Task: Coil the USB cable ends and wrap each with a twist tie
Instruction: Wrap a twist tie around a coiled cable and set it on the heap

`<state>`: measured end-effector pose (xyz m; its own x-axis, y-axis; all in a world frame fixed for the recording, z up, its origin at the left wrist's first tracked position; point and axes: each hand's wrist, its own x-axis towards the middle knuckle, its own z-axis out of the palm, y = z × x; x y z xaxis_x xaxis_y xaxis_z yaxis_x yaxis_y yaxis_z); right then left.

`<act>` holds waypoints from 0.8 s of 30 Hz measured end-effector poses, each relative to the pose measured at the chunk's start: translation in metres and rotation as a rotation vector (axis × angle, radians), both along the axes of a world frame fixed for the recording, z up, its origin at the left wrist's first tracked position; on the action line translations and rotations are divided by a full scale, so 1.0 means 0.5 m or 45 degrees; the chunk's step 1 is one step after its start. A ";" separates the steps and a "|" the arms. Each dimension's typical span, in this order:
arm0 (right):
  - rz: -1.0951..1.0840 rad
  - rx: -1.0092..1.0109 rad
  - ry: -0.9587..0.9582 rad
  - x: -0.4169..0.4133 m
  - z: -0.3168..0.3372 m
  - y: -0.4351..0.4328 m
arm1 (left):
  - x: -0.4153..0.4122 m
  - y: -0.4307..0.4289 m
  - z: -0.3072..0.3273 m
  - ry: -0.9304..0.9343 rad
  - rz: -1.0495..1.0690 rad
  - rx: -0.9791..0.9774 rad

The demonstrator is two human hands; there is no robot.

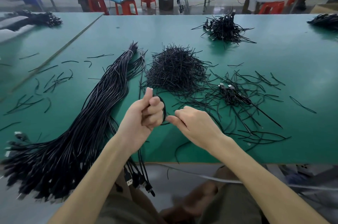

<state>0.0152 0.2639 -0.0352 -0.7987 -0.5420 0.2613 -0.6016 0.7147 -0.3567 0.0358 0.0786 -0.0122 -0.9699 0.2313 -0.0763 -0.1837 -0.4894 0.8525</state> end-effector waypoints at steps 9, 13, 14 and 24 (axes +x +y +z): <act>-0.263 -0.534 -0.274 -0.009 -0.011 0.002 | 0.013 0.014 -0.045 0.599 -0.214 -1.748; -0.272 -0.976 -0.496 0.006 0.004 -0.037 | 0.000 0.031 -0.079 0.587 0.186 -1.257; -0.256 -1.052 -0.554 0.011 0.006 -0.047 | 0.002 0.042 -0.079 0.562 0.262 -1.080; -0.216 -0.941 -0.394 0.051 -0.010 -0.091 | 0.008 0.074 -0.043 0.190 0.266 -0.208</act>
